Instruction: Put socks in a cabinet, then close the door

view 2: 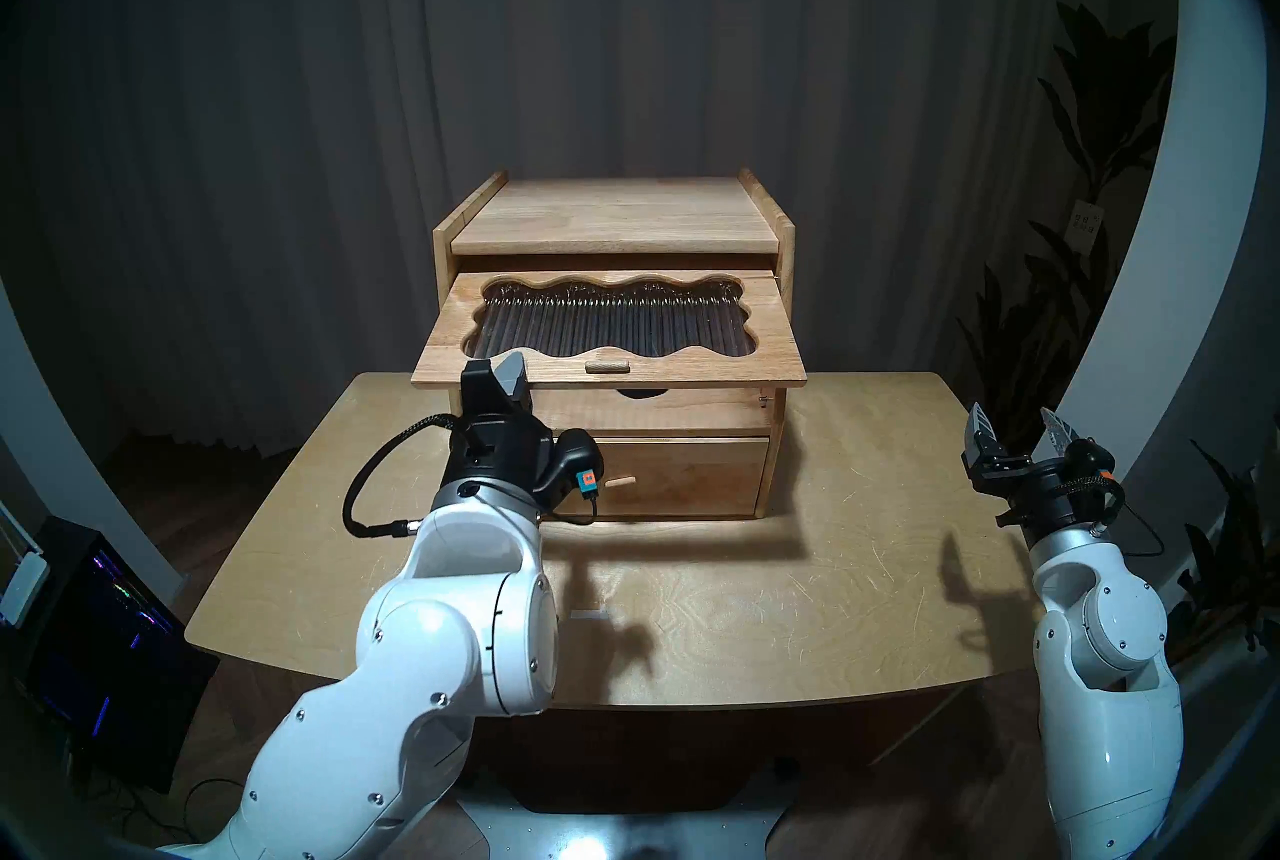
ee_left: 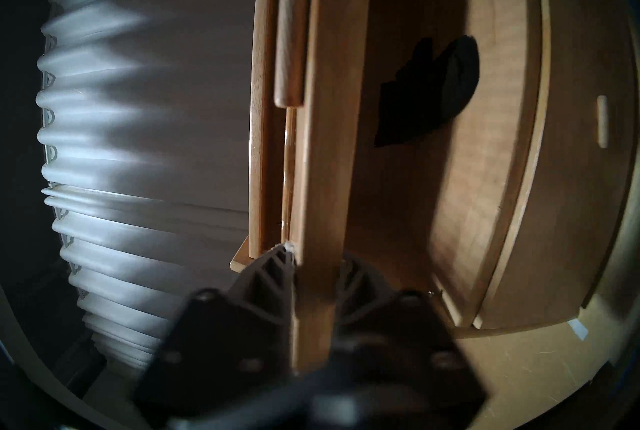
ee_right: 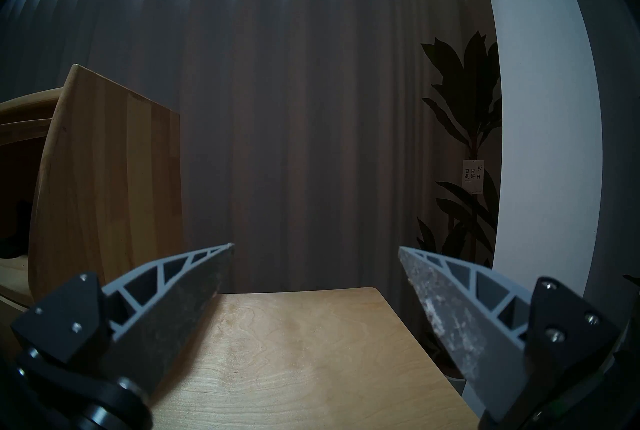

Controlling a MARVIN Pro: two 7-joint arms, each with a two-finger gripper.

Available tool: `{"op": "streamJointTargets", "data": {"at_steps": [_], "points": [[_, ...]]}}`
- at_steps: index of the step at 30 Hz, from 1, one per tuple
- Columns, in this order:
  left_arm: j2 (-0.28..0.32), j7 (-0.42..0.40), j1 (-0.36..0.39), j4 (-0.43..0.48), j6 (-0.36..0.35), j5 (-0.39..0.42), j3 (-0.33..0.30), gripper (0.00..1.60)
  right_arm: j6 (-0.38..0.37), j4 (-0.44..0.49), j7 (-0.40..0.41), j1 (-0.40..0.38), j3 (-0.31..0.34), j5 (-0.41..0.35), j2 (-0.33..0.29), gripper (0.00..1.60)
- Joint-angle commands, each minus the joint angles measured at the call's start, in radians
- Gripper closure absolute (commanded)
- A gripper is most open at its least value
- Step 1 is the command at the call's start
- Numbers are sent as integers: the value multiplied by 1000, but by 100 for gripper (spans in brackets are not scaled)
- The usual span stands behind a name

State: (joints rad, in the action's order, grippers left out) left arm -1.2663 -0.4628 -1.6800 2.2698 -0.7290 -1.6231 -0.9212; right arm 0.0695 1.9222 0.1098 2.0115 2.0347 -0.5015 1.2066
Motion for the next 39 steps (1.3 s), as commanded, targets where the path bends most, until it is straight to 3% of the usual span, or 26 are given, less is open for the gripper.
{"op": "streamJointTargets", "data": {"at_steps": [1,9,21,39], "points": [[30,2,0,104,9,120,-1,0,5,12,1,-6,3,0,-2,0],[-52,62,-24,174,-70,241,-101,0,4,7,1,-8,2,0,-3,0],[-76,68,-49,174,-154,389,-331,0,3,-4,2,-10,1,0,-4,0],[-128,21,-36,130,-168,627,-583,0,10,23,7,-61,-7,-1,-23,0]]}}
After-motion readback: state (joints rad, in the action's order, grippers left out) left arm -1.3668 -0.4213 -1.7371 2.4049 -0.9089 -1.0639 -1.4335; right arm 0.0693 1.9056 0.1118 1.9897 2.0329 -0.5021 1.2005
